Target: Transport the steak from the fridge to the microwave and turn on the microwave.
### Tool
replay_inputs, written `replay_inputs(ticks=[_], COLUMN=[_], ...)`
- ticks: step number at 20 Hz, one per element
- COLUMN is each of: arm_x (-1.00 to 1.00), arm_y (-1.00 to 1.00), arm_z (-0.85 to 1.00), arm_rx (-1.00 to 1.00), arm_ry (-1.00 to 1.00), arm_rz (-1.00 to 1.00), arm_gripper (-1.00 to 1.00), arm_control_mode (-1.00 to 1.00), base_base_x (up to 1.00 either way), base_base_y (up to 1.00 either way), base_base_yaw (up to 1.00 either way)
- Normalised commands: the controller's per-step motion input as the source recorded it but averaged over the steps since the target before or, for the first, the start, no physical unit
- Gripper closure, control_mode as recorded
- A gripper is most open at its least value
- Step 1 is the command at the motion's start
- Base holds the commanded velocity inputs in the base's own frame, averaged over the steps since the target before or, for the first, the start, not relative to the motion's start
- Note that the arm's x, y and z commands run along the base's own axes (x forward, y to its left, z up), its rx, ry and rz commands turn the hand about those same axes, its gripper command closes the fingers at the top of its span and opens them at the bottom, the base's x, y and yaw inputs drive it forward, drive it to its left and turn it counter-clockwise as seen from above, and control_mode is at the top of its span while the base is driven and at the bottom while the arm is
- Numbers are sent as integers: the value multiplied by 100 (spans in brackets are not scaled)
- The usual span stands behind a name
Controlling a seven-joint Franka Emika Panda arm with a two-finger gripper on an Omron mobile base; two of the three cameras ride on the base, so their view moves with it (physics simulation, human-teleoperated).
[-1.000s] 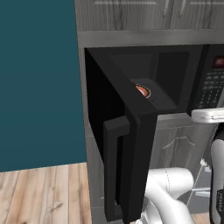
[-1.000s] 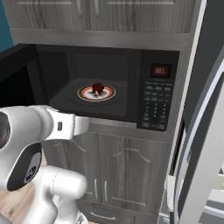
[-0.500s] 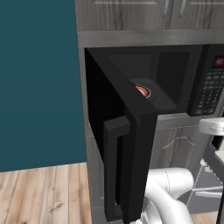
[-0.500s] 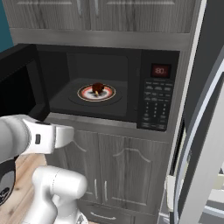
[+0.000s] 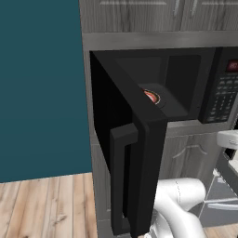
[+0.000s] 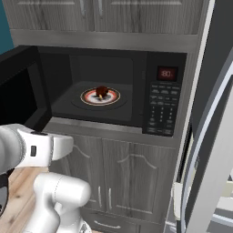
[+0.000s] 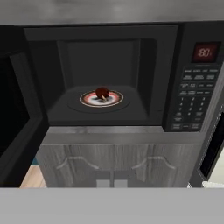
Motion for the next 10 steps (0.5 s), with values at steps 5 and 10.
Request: replay_inputs(ticks=[5, 10], arm_x=[-20, -46], arm_y=[9, 22], arm_z=[0, 0], arm_rx=[0, 0], arm_ry=[-3, -13], arm_rz=[0, 0], arm_gripper=[100, 100], arm_control_mode=[-100, -100], base_base_x=[0, 0], base_base_y=[0, 0], base_base_yaw=[0, 0])
